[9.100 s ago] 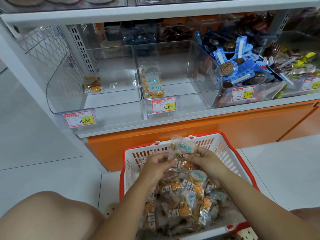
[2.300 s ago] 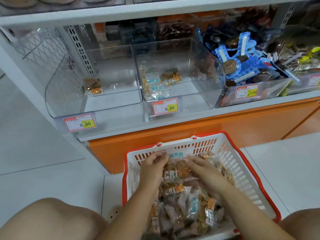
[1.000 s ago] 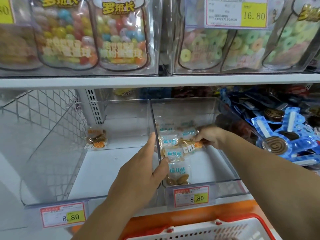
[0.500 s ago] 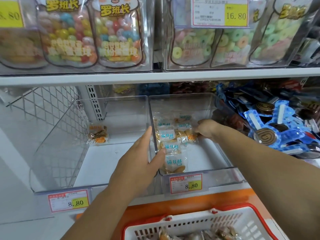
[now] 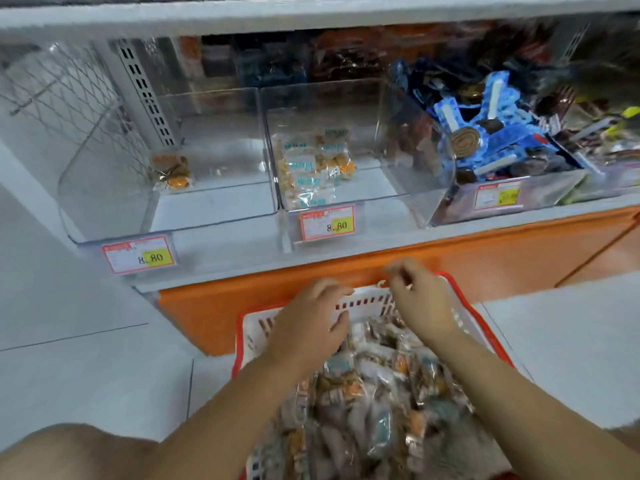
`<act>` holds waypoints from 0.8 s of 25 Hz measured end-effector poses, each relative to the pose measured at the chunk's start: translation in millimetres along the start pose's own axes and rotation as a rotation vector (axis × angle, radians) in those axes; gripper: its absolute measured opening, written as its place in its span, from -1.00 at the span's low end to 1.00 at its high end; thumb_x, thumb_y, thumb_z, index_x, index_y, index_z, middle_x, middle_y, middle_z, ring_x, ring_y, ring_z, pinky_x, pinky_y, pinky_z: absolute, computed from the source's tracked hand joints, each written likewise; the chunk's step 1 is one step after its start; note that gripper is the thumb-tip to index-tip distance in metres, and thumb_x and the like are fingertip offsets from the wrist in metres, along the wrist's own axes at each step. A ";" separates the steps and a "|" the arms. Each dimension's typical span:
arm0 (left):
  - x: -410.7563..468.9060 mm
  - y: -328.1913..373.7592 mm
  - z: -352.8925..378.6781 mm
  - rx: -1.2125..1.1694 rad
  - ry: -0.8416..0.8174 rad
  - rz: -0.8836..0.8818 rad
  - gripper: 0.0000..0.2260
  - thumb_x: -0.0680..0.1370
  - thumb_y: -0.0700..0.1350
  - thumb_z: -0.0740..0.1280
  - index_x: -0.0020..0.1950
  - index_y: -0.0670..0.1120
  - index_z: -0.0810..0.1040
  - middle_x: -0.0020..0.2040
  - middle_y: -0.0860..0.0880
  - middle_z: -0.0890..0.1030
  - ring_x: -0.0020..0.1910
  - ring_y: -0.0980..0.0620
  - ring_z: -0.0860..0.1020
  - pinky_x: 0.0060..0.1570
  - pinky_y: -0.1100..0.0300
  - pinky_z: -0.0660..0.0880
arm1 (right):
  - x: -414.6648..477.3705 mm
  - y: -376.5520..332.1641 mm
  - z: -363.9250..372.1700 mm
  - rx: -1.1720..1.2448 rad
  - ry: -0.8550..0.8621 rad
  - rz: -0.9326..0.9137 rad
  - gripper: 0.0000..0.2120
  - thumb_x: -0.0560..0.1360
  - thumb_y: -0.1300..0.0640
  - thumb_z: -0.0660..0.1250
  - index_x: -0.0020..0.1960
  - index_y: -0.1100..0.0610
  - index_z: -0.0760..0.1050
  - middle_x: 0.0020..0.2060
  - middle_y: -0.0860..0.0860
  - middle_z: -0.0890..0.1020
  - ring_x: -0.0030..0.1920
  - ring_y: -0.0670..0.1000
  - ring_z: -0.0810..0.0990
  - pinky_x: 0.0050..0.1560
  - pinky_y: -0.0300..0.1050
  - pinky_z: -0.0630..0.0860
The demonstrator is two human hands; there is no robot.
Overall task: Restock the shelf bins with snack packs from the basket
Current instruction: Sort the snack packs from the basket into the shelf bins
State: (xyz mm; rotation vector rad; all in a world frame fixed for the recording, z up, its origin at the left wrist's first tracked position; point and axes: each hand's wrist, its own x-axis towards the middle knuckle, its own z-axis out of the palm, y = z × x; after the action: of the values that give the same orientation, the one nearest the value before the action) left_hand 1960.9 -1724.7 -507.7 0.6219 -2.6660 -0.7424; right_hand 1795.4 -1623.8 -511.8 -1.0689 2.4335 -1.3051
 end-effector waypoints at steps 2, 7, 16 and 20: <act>-26.7 -12.3 34.9 0.029 -0.248 -0.176 -0.56 0.60 0.00 0.26 0.48 0.04 0.33 0.47 0.08 0.29 0.43 0.06 0.31 0.38 0.11 0.33 | -33.1 36.7 12.3 -0.222 -0.331 0.119 -0.78 0.56 0.26 0.21 0.00 0.02 0.58 -0.04 0.02 0.66 -0.02 0.07 0.62 -0.05 -0.14 0.50; -85.0 -29.9 84.0 0.266 -0.474 -0.314 -0.39 0.57 -0.17 0.29 0.56 0.05 0.14 0.59 0.00 0.08 0.56 -0.04 0.05 0.51 -0.02 0.06 | -94.9 61.8 57.0 -0.439 -0.748 0.227 -0.51 0.53 -0.09 0.27 0.41 0.05 0.33 0.30 0.04 0.50 0.24 0.08 0.49 0.19 -0.06 0.49; -88.9 -21.5 85.2 -0.048 -0.193 -0.462 -0.43 0.58 -0.04 0.32 0.55 0.09 0.17 0.50 0.08 0.30 0.46 0.06 0.28 0.41 0.11 0.29 | -99.0 53.5 64.9 0.007 -0.357 0.467 -0.94 0.50 0.03 0.39 -0.12 -0.02 0.62 -0.23 -0.09 0.66 -0.21 -0.06 0.61 -0.21 -0.13 0.57; -75.5 -13.9 75.5 -0.393 -0.067 -0.635 -0.46 0.59 0.09 0.29 0.52 0.20 0.16 0.41 0.19 0.37 0.20 0.19 0.50 0.10 0.24 0.50 | -86.1 47.8 47.8 0.446 -0.229 0.634 -0.92 0.49 0.25 0.40 -0.03 0.15 0.60 -0.14 0.13 0.69 -0.18 0.11 0.63 -0.15 -0.02 0.55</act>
State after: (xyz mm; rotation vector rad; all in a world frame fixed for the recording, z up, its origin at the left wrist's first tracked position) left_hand 2000.5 -1667.8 -590.1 1.3589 -2.2605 -1.4224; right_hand 1855.6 -1580.5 -592.3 -0.2728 1.9288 -1.3062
